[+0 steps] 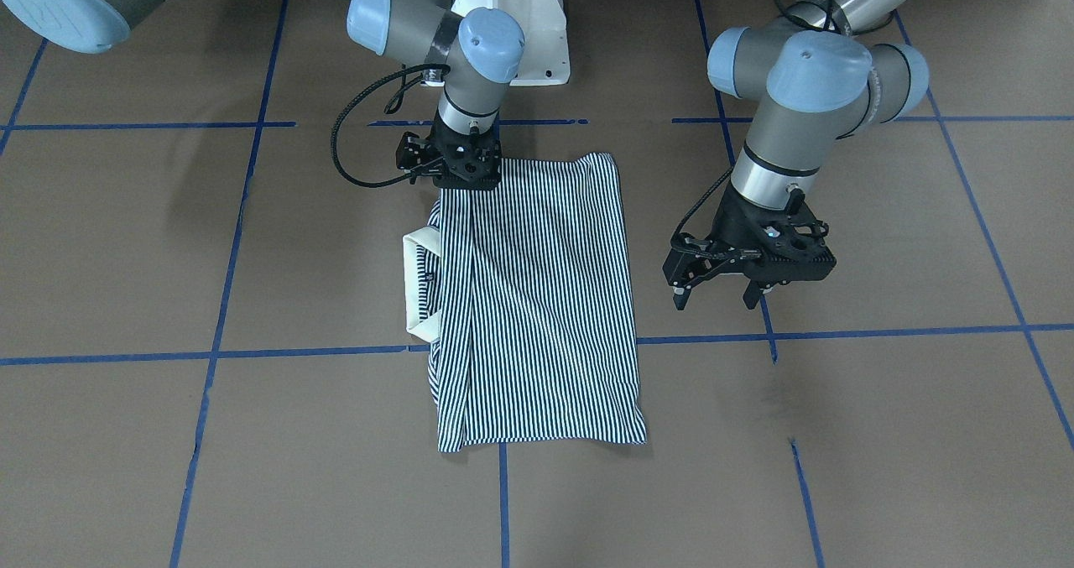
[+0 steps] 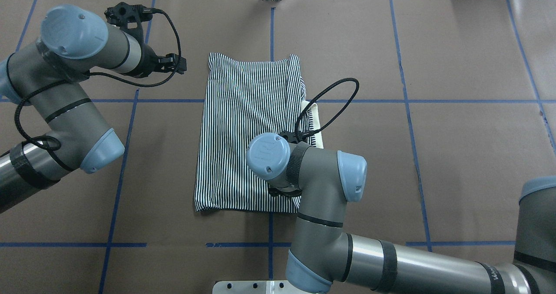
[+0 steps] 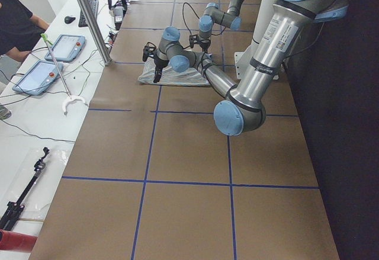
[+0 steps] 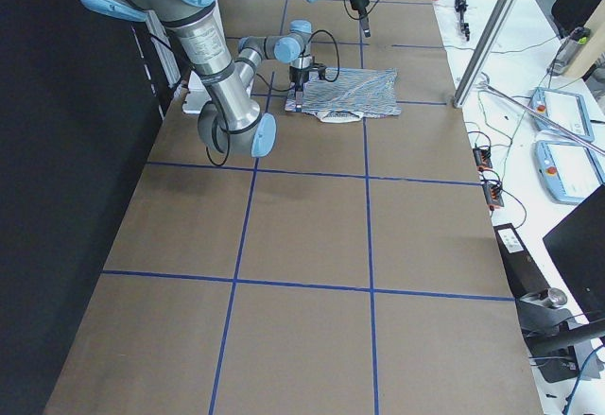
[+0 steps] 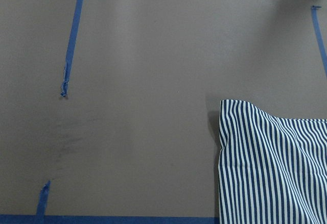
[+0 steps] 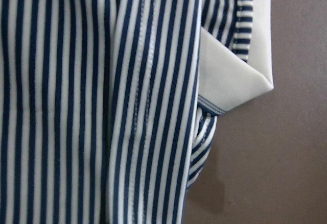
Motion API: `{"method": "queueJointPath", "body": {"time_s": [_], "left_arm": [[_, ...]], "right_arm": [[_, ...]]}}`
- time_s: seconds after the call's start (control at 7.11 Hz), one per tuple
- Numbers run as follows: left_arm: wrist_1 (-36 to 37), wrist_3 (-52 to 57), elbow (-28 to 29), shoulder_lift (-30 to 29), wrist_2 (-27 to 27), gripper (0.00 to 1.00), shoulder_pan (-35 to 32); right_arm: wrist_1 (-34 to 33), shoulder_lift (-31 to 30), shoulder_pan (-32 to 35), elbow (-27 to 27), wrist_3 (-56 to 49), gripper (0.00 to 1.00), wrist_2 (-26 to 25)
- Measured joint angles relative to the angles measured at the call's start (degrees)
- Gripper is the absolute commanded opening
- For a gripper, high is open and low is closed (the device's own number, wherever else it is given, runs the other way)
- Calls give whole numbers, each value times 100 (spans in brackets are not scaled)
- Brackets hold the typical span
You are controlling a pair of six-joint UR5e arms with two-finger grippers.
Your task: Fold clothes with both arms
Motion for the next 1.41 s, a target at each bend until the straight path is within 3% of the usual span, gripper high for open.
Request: {"method": "queueJointPath", "body": {"time_s": [0.7, 1.41], "left_arm": [[-36, -1, -7, -13, -8, 100, 10], [-71, -228, 5, -65, 0, 100, 135]], "right_arm": [[-544, -144, 121, 311, -292, 100, -20], [-597, -480, 251, 602, -420, 100, -148]]}}
